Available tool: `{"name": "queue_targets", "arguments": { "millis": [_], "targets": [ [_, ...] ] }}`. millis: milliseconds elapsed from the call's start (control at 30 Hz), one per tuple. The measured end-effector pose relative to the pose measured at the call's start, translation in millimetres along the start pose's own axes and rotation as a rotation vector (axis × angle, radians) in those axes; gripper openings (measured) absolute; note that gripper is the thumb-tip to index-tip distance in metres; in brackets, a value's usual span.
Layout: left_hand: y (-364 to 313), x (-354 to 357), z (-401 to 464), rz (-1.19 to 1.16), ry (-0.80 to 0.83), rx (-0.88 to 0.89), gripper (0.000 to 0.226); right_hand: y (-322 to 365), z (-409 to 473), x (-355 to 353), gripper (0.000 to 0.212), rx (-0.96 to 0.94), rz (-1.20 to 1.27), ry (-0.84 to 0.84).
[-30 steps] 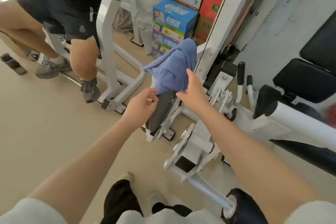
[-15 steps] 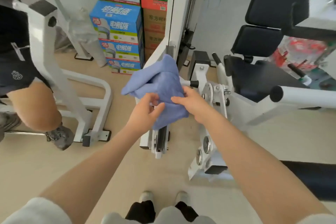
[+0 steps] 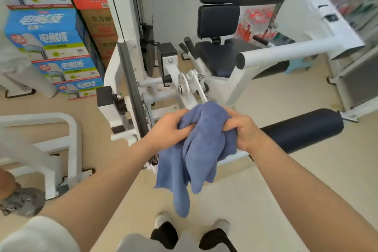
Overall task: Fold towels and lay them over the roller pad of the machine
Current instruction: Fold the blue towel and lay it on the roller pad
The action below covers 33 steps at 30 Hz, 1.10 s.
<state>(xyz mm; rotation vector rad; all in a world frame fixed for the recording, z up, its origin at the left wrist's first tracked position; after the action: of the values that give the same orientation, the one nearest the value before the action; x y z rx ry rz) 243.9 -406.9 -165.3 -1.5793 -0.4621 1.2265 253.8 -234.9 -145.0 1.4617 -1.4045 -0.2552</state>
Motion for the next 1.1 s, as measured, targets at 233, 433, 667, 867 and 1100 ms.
{"name": "queue_targets", "arguments": {
  "millis": [233, 433, 667, 867, 1100],
  "targets": [
    [-53, 70, 29, -0.078, -0.086, 0.020, 0.036, 8, -96, -50, 0.041, -0.072, 0.097, 0.025],
    [-103, 163, 51, -0.007, 0.052, 0.077, 0.029, 15, -166, -133, 0.010, -0.163, -0.359, -0.581],
    [-154, 260, 80, 0.061, 0.055, 0.132, 0.027, 11, -240, -197, 0.021, -0.246, -0.628, -0.792],
    [-121, 318, 90, 0.166, 0.161, -0.172, 0.013, 25, -272, -228, 0.026, -0.381, -0.509, -0.822],
    [-82, 331, 101, -0.293, -0.218, -0.820, 0.043, 43, -275, -272, 0.015, -0.389, -0.313, -0.938]
  ]
}}
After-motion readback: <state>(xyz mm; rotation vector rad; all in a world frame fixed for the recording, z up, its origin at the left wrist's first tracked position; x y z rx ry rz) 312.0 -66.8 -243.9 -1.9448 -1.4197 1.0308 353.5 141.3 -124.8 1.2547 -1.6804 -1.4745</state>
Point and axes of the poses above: each hand's wrist, its own z-axis towards the middle knuckle, its own x-axis out of the palm, y = z × x, the point moved 3 cm from there along z, towards the middle knuckle, and after that the axes turned 8 degrees about x, right-handed, at the moved point
